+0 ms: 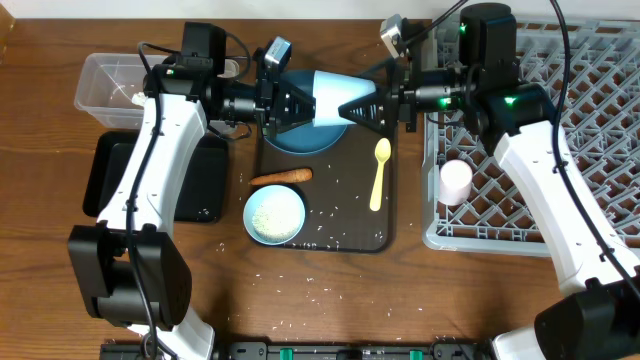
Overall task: Sort waste into correct bins and load items into the dishwasher rack
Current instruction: 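Hand the light-blue cup from the left gripper to the right gripper, then place the light-blue cup upside down in the rack with the right gripper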
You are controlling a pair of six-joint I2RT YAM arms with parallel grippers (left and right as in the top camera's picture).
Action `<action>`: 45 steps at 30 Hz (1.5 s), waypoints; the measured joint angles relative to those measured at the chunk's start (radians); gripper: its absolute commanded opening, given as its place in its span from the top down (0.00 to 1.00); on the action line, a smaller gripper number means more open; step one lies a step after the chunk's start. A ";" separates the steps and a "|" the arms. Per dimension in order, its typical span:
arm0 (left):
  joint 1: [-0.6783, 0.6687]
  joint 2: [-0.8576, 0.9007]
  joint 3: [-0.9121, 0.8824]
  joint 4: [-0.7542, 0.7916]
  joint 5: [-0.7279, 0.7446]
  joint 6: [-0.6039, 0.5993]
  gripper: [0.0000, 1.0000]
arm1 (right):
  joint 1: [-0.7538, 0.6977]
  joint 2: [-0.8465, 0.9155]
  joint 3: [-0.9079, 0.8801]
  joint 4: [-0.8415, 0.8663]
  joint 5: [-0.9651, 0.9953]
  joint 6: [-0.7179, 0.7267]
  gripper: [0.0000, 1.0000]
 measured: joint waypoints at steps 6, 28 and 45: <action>0.000 0.000 0.000 0.000 0.009 0.000 0.93 | 0.021 0.000 -0.010 0.002 0.000 -0.016 0.25; -0.001 0.000 0.000 0.002 -0.036 0.000 0.71 | -0.048 0.000 -0.014 -0.034 0.027 -0.008 0.41; -0.001 0.000 0.000 -0.009 -0.487 0.000 0.69 | -0.341 -0.205 0.075 -0.695 0.651 0.040 0.43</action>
